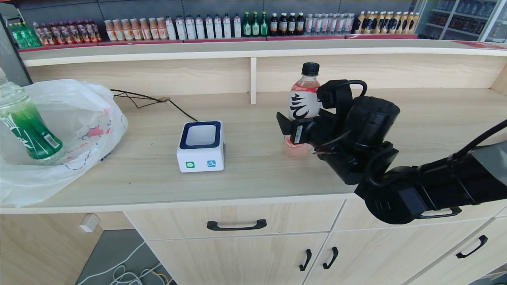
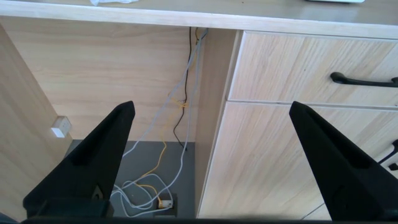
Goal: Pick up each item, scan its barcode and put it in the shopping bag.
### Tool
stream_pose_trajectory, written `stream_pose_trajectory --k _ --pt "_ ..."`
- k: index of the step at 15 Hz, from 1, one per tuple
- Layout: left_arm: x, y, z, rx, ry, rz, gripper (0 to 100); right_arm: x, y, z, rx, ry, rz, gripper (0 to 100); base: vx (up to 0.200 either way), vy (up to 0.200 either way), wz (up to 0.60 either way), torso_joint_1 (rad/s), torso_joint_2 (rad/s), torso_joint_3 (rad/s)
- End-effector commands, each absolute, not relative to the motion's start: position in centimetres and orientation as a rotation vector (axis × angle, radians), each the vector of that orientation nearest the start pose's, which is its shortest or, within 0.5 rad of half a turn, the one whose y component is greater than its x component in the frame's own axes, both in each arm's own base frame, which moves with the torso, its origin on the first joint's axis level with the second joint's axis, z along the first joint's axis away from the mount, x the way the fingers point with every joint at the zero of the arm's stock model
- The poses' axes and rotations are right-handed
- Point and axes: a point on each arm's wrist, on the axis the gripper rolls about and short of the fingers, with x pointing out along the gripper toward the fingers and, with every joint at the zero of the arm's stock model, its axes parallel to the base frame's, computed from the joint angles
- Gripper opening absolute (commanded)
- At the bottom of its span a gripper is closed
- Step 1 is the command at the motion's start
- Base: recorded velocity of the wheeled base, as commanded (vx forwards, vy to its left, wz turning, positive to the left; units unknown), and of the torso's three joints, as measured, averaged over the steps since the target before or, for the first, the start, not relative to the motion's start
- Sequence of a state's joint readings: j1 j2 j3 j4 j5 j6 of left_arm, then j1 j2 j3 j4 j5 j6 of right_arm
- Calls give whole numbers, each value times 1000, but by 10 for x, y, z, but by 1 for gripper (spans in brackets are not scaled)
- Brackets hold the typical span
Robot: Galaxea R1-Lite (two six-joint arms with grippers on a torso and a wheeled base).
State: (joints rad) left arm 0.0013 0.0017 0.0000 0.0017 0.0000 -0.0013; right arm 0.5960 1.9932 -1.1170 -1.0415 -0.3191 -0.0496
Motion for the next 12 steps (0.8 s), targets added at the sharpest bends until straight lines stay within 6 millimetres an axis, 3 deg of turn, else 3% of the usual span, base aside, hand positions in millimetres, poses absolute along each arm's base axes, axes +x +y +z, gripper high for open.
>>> stream_pose_trajectory --k 1,4,5,12 --pt "-23 0 75 -2 3 2 100 330 216 204 23 -156 273 100 0 0 0 0 0 0" --pt "-23 0 75 -2 3 2 100 330 215 205 25 -159 271 100 0 0 0 0 0 0" --pt "-23 0 75 -2 3 2 100 330 215 205 25 -159 271 0 0 0 0 0 0 0" --pt "-23 0 75 -2 3 0 100 328 215 209 15 -174 265 0 0 0 0 0 0 0"
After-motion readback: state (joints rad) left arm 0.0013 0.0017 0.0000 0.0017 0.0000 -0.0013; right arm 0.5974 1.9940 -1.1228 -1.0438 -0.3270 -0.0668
